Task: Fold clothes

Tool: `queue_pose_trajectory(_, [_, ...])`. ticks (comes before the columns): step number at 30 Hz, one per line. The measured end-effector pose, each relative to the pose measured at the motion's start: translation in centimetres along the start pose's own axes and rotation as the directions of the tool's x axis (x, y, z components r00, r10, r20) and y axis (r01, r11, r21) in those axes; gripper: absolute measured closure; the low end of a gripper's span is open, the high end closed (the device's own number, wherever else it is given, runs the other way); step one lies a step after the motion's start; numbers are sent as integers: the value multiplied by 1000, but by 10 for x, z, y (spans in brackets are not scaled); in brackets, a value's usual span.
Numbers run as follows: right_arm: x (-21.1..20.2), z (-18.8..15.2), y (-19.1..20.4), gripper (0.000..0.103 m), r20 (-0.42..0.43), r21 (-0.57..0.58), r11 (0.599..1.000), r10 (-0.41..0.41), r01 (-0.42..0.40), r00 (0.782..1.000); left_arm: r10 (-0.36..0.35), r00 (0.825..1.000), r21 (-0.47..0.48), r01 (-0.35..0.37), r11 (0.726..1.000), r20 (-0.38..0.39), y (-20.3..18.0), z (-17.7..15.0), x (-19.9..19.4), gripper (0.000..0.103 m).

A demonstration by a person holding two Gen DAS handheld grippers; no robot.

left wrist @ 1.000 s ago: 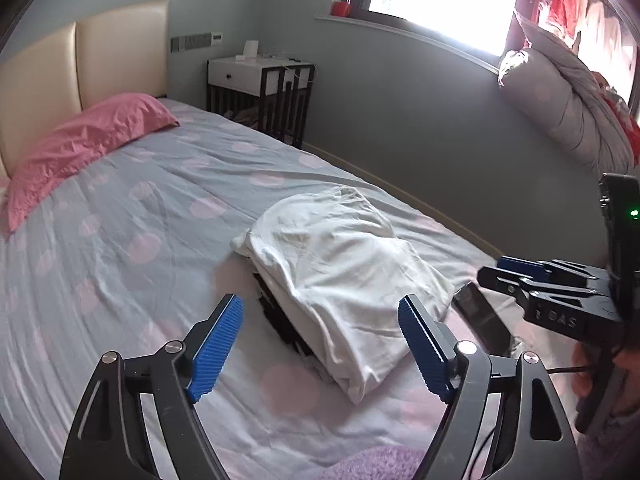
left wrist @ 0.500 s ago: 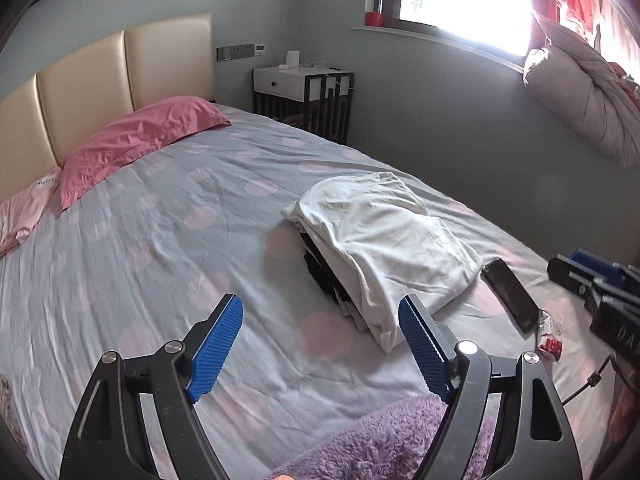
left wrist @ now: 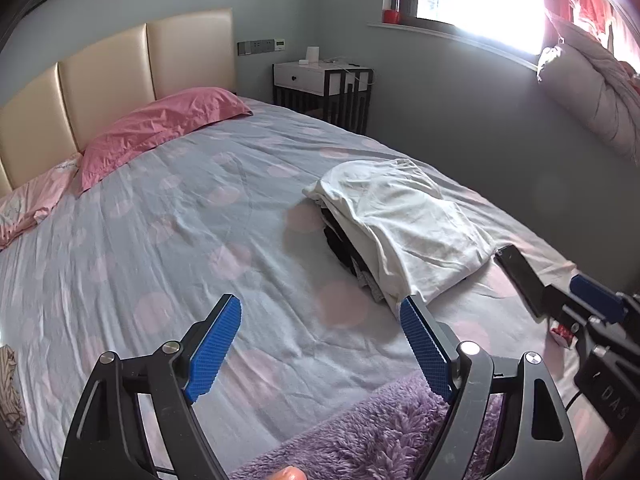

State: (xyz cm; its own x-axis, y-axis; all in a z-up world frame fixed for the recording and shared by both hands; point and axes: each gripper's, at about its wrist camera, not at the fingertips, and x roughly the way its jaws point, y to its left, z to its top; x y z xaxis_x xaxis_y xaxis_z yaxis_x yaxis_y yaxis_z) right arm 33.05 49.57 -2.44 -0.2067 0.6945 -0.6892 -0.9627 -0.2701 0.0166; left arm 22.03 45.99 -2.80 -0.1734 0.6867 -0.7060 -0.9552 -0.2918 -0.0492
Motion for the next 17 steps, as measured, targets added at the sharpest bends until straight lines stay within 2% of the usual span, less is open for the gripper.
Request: queue_pose_trajectory(17, [-9,-4,12,63,3,-18,1000,22,-22,1000,-2,1000,21,2,1000,9,-3,-1,-10,20])
